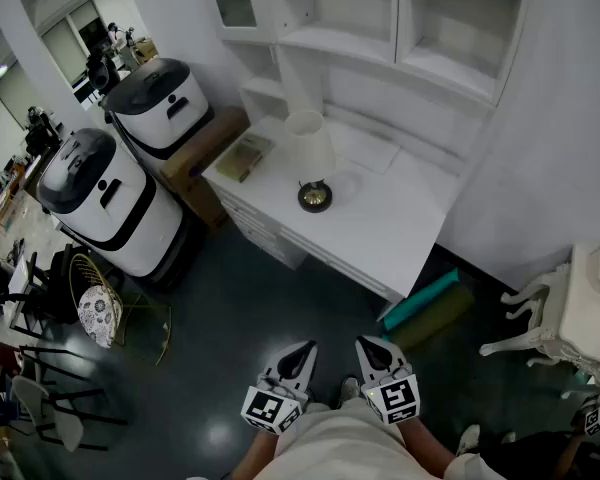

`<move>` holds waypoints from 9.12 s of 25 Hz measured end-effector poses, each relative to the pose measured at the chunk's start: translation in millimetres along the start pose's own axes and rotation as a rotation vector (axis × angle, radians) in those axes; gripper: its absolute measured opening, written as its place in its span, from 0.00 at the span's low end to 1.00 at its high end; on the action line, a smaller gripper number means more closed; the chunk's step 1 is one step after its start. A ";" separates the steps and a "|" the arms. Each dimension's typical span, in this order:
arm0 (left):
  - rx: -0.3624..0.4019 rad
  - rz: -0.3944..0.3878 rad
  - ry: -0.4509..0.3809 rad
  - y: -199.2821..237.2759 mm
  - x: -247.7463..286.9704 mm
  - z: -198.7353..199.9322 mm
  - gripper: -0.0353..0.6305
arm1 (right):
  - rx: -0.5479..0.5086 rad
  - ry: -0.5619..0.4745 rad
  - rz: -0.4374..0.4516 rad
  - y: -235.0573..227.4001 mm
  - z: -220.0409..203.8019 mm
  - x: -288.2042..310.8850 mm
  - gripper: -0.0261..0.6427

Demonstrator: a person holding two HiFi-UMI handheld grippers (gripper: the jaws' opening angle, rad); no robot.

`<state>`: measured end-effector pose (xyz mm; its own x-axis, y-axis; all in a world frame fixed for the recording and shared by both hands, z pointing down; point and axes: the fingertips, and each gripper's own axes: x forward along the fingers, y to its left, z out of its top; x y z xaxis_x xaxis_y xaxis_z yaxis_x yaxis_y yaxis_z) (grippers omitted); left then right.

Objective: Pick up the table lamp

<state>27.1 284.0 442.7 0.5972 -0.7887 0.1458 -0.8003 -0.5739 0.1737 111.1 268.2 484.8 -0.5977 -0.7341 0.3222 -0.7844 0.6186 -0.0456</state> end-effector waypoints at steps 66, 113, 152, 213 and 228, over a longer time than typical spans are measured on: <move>-0.060 -0.118 0.021 169.0 14.6 3.9 0.07 | -0.035 0.033 -0.062 50.9 56.0 143.8 0.06; -0.044 0.037 0.023 224.5 237.8 59.3 0.07 | 0.018 -0.027 0.151 -150.4 92.8 283.9 0.06; -0.046 -0.170 0.121 318.8 252.6 18.0 0.07 | 0.008 0.022 -0.088 -155.8 41.5 410.7 0.25; -0.088 -0.142 0.211 348.0 231.8 -34.9 0.07 | -0.017 -0.110 -0.271 -261.1 21.1 563.3 0.52; -0.097 -0.132 0.228 351.5 228.0 -41.9 0.07 | 0.016 -0.171 -0.301 -273.4 33.1 566.3 0.36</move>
<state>-115.8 -88.3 577.7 0.7013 -0.6325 0.3289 -0.7126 -0.6358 0.2968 -18.4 -326.0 648.3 -0.3567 -0.9204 0.1603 -0.9317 0.3631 0.0118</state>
